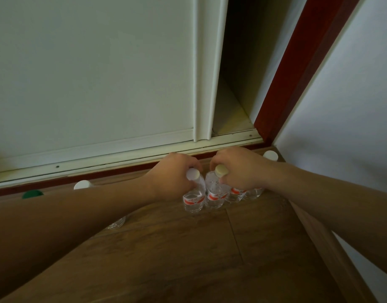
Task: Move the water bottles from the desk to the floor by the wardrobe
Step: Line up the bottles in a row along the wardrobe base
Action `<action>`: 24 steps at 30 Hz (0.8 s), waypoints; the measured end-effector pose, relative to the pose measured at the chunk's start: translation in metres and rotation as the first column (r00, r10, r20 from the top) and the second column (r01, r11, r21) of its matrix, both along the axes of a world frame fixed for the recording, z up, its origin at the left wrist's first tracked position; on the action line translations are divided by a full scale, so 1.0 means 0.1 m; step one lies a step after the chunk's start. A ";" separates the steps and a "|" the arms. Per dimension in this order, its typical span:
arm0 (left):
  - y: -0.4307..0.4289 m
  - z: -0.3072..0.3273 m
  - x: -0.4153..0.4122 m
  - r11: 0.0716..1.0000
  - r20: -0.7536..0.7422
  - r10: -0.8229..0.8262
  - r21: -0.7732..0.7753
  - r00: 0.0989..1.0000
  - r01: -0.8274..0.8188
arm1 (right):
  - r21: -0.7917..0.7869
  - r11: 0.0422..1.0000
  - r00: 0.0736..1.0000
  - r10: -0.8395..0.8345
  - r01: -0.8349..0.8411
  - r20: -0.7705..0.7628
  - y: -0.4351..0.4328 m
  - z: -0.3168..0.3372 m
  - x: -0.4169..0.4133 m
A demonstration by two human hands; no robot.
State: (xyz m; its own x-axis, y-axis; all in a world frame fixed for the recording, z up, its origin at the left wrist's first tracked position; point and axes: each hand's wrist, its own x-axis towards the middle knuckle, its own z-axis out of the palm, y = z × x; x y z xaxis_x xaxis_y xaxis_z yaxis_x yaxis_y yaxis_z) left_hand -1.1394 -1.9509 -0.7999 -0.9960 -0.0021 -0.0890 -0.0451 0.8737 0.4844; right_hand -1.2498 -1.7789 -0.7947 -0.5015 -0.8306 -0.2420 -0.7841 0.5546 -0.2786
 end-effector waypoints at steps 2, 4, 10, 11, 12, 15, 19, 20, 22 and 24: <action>-0.01 0.00 0.00 1.000 0.003 -0.004 -0.002 1.000 0.004 | -0.008 1.000 1.000 -0.004 0.005 0.004 0.00 0.00 0.01; -0.01 0.01 0.01 1.000 0.001 -0.007 -0.002 1.000 0.007 | -0.013 1.000 1.000 -0.009 0.009 0.010 0.00 -0.01 0.02; -0.01 0.03 0.04 1.000 0.001 -0.006 -0.007 1.000 0.006 | -0.018 1.000 1.000 -0.016 0.016 0.021 -0.01 -0.03 0.01; -0.02 0.02 0.04 1.000 0.001 -0.005 -0.007 1.000 0.005 | -0.017 1.000 1.000 -0.017 0.017 0.017 -0.01 -0.03 0.00; -0.02 0.02 0.04 1.000 0.001 -0.003 -0.007 1.000 0.003 | -0.016 1.000 1.000 -0.018 0.019 0.013 -0.01 -0.03 0.00; -0.02 0.02 0.04 1.000 0.006 -0.001 -0.010 1.000 0.001 | -0.015 1.000 1.000 -0.019 0.020 0.012 -0.01 -0.03 -0.01; -0.02 0.01 0.03 1.000 -0.001 0.003 -0.012 1.000 -0.004 | -0.017 1.000 1.000 -0.013 0.014 0.012 -0.01 -0.03 -0.02; -0.02 0.01 0.03 1.000 0.000 0.006 -0.008 1.000 -0.006 | -0.016 1.000 1.000 -0.013 0.014 0.014 -0.01 -0.03 -0.02; -0.02 0.01 0.02 1.000 0.001 0.008 0.004 1.000 -0.008 | -0.013 1.000 1.000 -0.012 0.012 0.015 -0.02 -0.03 -0.02; -0.01 0.01 0.01 1.000 -0.003 0.000 0.006 1.000 0.000 | -0.009 1.000 1.000 -0.009 0.009 0.011 -0.02 -0.02 -0.03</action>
